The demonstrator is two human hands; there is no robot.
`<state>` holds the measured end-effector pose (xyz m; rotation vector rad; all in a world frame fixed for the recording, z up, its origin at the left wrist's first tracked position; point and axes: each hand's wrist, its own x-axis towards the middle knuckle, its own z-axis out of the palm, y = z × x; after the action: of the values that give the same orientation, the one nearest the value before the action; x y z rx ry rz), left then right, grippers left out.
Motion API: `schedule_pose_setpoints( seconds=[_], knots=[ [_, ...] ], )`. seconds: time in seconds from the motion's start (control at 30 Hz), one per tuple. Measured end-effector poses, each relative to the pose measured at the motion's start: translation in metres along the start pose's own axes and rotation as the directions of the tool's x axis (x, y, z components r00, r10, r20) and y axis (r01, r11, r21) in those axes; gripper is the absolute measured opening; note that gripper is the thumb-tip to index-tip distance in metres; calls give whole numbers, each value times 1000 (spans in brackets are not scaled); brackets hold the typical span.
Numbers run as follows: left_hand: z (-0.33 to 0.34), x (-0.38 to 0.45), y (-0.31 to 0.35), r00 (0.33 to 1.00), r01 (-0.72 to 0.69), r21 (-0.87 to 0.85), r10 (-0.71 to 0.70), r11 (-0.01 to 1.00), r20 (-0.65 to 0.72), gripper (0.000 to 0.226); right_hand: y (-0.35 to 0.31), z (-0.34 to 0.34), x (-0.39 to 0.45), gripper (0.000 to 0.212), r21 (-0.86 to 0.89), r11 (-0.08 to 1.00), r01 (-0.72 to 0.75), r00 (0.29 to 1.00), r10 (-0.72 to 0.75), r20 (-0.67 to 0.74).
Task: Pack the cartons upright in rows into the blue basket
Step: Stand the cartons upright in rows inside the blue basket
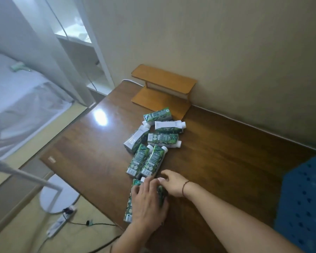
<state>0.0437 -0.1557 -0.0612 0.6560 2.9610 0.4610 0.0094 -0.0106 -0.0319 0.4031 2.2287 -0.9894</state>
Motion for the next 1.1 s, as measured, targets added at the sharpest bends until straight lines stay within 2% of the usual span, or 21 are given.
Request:
schedule_pose_setpoints(
  seconds=[0.07,0.13,0.23,0.3,0.37,0.47,0.53,0.57,0.6,0.67,0.73,0.83,0.9,0.97,1.03,1.1],
  knots=[
    [2,0,2,999,-17,-38,16,999,-29,60,-1,10,7,17,8,1000,9,1000,-9,-18],
    [4,1,3,999,-18,-58,16,998,-47,63,3,10,10,8,27,1000,4,1000,-4,-9],
    [11,6,8,991,-74,-176,53,982,-122,64,14,-7,4,27,191,980,-55,997,43,67],
    [16,11,17,982,-118,-313,64,942,-179,65,22,-24,-5,29,193,980,-57,996,44,75],
    [18,15,33,991,-50,-442,-12,896,-137,68,28,-41,-18,28,159,986,-41,998,35,44],
    [17,26,67,981,186,-534,-183,825,60,61,33,-67,-45,35,-65,998,12,993,-20,-120],
    [20,35,86,994,113,-611,-84,784,75,55,38,-85,-68,35,-122,992,28,968,-57,-245],
    [18,41,98,998,38,-703,4,710,58,56,42,-96,-82,34,-119,992,37,953,-70,-294],
    [15,45,113,993,-50,-803,115,594,23,57,48,-109,-99,32,-111,992,52,934,-88,-347],
    [8,52,146,963,-225,-891,228,395,-142,66,65,-137,-139,29,-77,990,116,864,-139,-484],
    [-7,58,186,930,-359,-860,214,363,-298,78,87,-161,-190,25,-13,983,180,748,-146,-647],
    [-26,61,248,910,-400,-875,236,272,-342,79,128,-183,-268,17,225,921,317,531,24,-847],
    [-32,60,283,888,-357,-912,377,205,-263,69,156,-191,-310,14,308,882,357,361,174,-916],
    [-29,58,314,840,-280,-929,531,243,-114,59,184,-195,-338,14,320,917,240,221,269,-937],
    [-19,55,342,813,-193,-908,579,372,65,53,209,-194,-354,21,331,943,22,172,323,-931],
    [-6,53,361,809,-119,-878,559,463,185,48,233,-186,-356,27,321,922,-214,216,365,-906]
  ],
)
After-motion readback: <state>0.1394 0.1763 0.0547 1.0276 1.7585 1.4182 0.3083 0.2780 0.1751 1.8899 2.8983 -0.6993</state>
